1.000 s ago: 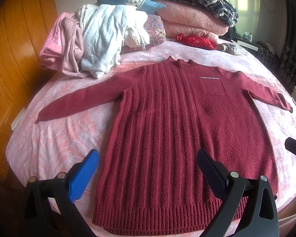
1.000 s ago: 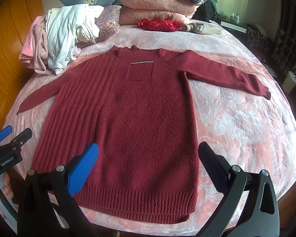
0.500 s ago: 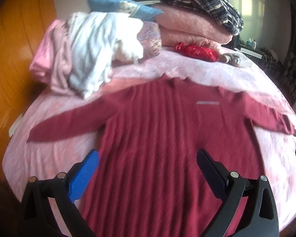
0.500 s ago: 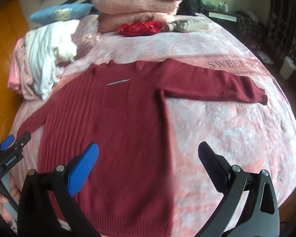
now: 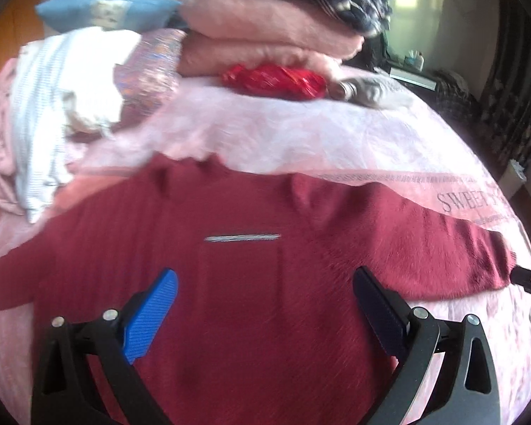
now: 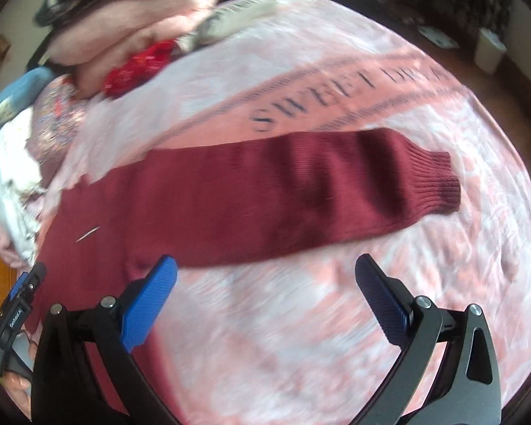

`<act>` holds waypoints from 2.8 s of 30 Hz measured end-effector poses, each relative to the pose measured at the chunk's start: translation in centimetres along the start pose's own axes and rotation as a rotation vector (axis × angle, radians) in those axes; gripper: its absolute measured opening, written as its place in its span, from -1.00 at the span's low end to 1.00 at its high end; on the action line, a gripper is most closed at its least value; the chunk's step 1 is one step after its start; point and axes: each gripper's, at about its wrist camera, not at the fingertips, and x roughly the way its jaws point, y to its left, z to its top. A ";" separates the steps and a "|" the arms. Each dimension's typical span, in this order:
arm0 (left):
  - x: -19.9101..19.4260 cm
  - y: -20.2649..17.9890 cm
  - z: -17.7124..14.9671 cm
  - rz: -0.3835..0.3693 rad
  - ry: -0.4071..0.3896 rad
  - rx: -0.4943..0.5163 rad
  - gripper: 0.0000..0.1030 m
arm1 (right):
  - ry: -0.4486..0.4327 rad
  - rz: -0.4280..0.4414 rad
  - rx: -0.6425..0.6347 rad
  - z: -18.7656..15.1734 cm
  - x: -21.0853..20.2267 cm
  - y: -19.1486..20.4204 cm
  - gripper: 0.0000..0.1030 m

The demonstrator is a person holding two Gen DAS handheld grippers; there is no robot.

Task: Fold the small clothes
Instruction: 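Move the right tool to the sweater cuff and grasp it, then carry the cuff across the sweater body and release it with the right tool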

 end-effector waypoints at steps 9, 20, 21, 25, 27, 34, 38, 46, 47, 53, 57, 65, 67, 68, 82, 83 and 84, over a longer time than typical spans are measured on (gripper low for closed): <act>6.0 -6.5 1.3 0.003 0.030 0.055 0.93 | 0.025 -0.090 0.111 4.1 3.1 -10.0 0.94; 7.7 -11.0 1.1 -0.001 0.016 0.127 0.93 | 0.078 -0.012 0.148 5.4 5.4 -17.2 0.93; 7.9 -11.2 1.1 0.001 0.024 0.126 0.93 | 0.080 0.003 0.161 5.4 5.6 -17.5 0.92; 8.2 -12.3 0.8 -0.002 0.034 0.129 0.93 | 0.102 0.006 0.151 5.5 6.2 -17.7 0.42; 8.2 -12.9 0.5 0.005 0.028 0.148 0.93 | 0.096 0.033 0.157 5.7 6.2 -17.9 0.29; 7.6 -12.9 0.2 0.008 0.026 0.157 0.93 | 0.087 0.106 0.129 5.4 5.3 -17.1 -0.86; 7.3 -11.1 0.2 0.024 0.016 0.148 0.93 | -0.063 0.128 0.097 6.8 0.4 -16.1 -0.88; 8.9 -7.2 -0.9 0.069 0.055 0.123 0.93 | 0.071 -0.082 0.221 4.9 4.4 -19.5 -0.88; 9.3 -6.9 -1.1 0.071 0.069 0.118 0.93 | 0.069 -0.086 0.229 4.4 4.8 -19.5 -0.88; 8.9 -4.4 -1.2 0.051 0.083 0.090 0.93 | -0.013 -0.130 0.188 5.3 1.7 -16.3 -0.88; 7.5 -1.8 -0.7 0.050 0.073 0.079 0.93 | -0.054 -0.078 0.136 6.7 -0.1 -11.8 -0.88; 6.8 4.7 -0.4 0.061 0.109 0.019 0.93 | -0.090 -0.056 -0.400 6.0 0.8 8.9 -0.88; 7.0 6.1 -0.4 0.045 0.125 -0.006 0.93 | -0.077 -0.026 -0.493 5.4 2.0 13.4 -0.87; 7.1 6.9 -0.5 0.038 0.133 -0.021 0.93 | -0.063 0.007 -0.533 5.0 2.9 15.8 -0.87; 7.5 9.1 -0.5 -0.053 0.160 -0.082 0.93 | 0.187 0.442 -0.487 2.4 5.9 23.8 -0.30; 7.3 8.6 -0.4 -0.069 0.158 -0.082 0.93 | 0.177 0.506 -0.428 3.3 4.8 22.3 -0.25; 7.2 7.8 -0.3 -0.089 0.158 -0.083 0.93 | 0.172 0.532 -0.404 3.7 4.2 21.3 -0.08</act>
